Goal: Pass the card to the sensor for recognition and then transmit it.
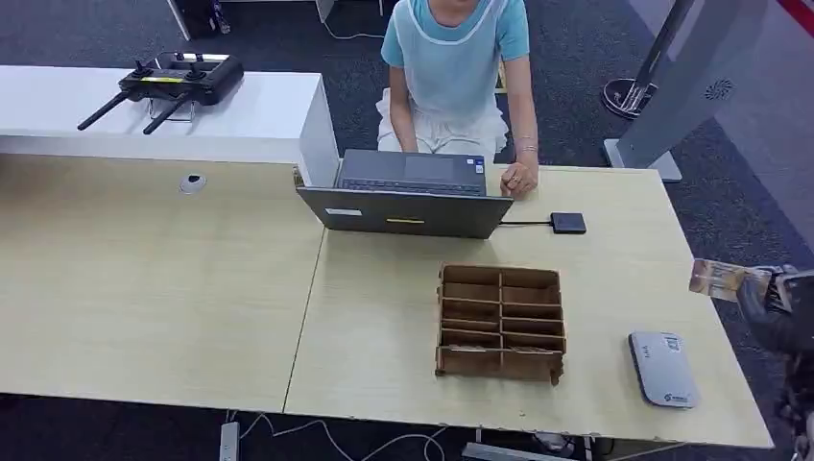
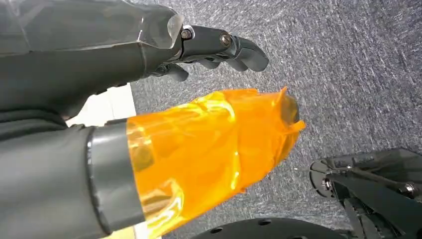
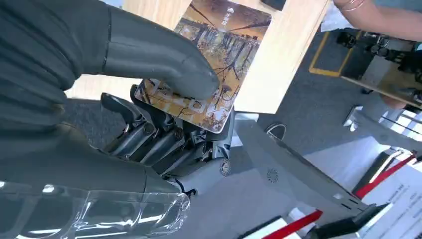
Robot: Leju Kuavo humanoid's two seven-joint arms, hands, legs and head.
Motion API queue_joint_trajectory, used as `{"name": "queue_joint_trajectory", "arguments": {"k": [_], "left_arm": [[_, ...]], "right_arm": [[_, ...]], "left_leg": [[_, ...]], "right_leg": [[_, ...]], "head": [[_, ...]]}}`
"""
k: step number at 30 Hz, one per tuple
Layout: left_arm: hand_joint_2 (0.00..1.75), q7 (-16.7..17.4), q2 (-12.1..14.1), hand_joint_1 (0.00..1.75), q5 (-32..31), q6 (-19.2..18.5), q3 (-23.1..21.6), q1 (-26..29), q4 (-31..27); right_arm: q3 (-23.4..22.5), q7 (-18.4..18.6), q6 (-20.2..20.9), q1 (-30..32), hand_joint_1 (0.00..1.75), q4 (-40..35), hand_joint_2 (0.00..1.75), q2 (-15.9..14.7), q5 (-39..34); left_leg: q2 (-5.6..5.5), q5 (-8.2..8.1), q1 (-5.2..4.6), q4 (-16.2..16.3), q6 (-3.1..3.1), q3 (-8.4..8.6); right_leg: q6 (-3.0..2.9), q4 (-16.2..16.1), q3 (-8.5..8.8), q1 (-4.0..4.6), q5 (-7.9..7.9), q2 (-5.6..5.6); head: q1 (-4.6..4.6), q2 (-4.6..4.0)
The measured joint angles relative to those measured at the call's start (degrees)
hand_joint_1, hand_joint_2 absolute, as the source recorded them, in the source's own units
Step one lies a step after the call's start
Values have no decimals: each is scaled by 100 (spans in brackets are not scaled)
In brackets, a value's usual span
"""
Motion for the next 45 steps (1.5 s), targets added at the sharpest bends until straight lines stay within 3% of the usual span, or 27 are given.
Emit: {"name": "queue_joint_trajectory", "arguments": {"k": [7,14,17,23,27,35,45], "left_arm": [[0,4,22,0,-107,-15,-79,-67,2],[0,2,35,0,-424,-103,-243,-126,35],[0,0,52,0,-536,-116,-245,-154,35],[0,-7,72,0,-662,-118,-245,-166,35],[0,-7,79,0,-846,-151,-245,-187,35],[0,-11,79,0,-946,-190,-247,-208,35],[0,-7,81,0,-1062,-219,-247,-211,35]], "right_arm": [[776,357,-647,-1093,175,13,175,-453,1828],[2191,480,-1210,-2566,175,240,175,-813,3933],[2718,601,-1237,-3139,175,476,175,-824,4316],[3302,701,-1217,-3756,175,861,175,-819,4573],[3836,789,-1250,-4328,175,1316,175,-671,5241],[4778,1019,-1237,-5067,175,2090,175,-183,5805],[5128,1043,-1189,-5346,175,2695,175,223,5879]], "left_leg": [[23,3,-1,0,2,1],[21,14,-1,0,5,2],[20,15,-1,0,4,3],[6,16,-2,1,7,-10],[12,16,-1,0,7,-7],[2,25,1,1,5,-6],[2,25,0,2,6,-8]], "right_leg": [[3,5,-5,-1,10,22],[1,10,-7,-1,21,19],[1,10,-7,0,21,19],[1,10,-8,-1,21,5],[-1,10,-9,0,23,14],[-1,11,-11,1,23,2],[-1,9,-10,1,24,2]], "head": [[0,2],[-2,0],[0,0],[0,2],[2,0],[2,0],[0,0]]}}
